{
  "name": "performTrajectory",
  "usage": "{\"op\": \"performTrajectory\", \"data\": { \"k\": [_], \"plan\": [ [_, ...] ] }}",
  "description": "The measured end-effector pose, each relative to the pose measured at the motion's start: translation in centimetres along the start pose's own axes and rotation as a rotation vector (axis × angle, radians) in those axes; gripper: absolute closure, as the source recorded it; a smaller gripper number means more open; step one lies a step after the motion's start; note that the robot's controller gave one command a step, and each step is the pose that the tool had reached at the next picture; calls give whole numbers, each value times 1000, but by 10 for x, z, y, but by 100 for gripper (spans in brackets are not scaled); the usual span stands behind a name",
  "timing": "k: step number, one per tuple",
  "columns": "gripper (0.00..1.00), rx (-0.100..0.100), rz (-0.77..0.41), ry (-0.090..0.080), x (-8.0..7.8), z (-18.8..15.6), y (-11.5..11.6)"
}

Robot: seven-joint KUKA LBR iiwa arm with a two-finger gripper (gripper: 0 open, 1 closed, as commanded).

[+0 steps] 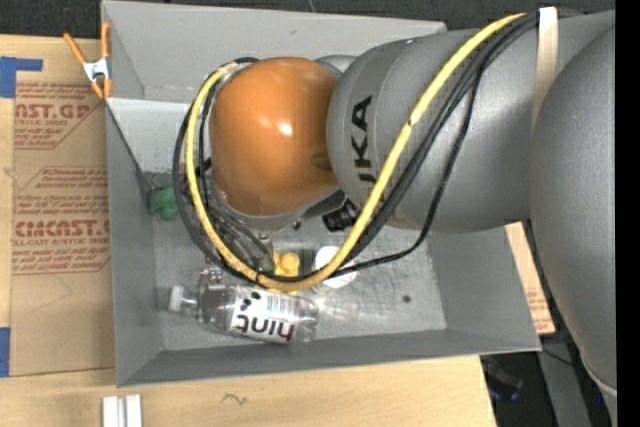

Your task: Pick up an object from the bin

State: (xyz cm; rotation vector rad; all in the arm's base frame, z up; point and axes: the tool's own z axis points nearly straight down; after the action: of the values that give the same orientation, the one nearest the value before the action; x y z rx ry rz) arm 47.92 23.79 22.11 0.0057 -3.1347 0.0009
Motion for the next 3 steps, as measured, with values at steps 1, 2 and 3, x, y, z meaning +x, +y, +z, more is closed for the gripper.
{"op": "performTrajectory", "data": {
  "k": [1, 2, 3],
  "plan": [
    [0, -2, 3, -7, -2, -4, -1],
    [0, -3, -66, -13, -8, 40, -18],
    [0, -1, -264, -12, -31, 104, -43]
  ]
}}
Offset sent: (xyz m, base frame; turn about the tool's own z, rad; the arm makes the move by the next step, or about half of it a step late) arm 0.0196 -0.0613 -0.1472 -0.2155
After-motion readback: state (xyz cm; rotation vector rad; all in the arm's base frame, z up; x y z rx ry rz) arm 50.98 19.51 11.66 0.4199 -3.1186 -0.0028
